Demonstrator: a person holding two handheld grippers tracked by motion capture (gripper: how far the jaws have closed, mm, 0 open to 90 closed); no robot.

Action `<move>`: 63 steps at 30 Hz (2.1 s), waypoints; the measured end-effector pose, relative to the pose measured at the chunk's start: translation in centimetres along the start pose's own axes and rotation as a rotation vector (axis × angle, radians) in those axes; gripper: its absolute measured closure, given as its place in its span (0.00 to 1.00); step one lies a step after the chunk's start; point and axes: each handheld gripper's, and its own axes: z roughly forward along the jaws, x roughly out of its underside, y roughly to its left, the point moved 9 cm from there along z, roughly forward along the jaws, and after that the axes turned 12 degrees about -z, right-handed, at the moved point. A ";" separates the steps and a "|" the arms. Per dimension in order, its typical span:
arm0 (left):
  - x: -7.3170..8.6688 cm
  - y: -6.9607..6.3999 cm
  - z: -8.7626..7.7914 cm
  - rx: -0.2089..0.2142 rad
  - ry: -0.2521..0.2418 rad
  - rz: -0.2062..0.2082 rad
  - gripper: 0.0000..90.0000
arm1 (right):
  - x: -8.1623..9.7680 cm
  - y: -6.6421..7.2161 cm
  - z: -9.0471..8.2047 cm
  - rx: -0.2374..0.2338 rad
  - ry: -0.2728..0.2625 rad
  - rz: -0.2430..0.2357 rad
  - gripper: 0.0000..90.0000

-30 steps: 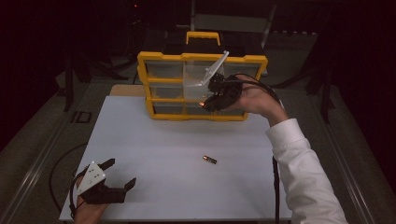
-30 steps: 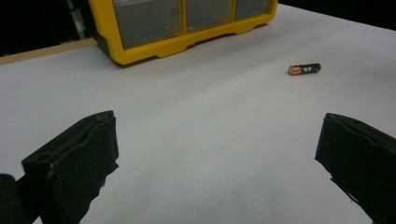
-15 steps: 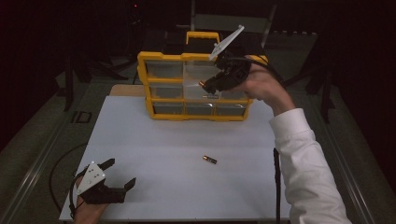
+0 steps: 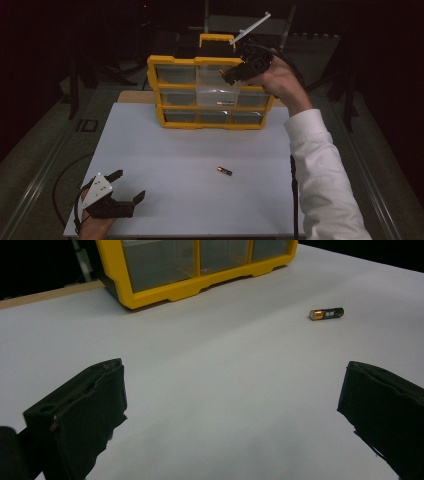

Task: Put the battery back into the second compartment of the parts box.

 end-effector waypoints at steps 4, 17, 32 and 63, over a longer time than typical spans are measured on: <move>0.0 0.0 -0.1 0.001 -0.004 -0.002 0.00 | 0.1 -0.8 0.2 0.044 -0.014 0.028 0.34; 0.0 -0.1 0.0 0.001 -0.003 0.001 0.00 | 3.2 -1.1 -0.8 0.071 0.056 0.023 0.14; 0.0 -0.2 0.1 0.002 -0.001 -0.002 0.00 | 7.5 0.7 0.6 0.038 0.116 -0.007 0.15; 0.1 -0.2 0.1 0.002 0.003 0.006 0.00 | 13.9 6.4 8.8 -0.065 0.216 -0.073 0.17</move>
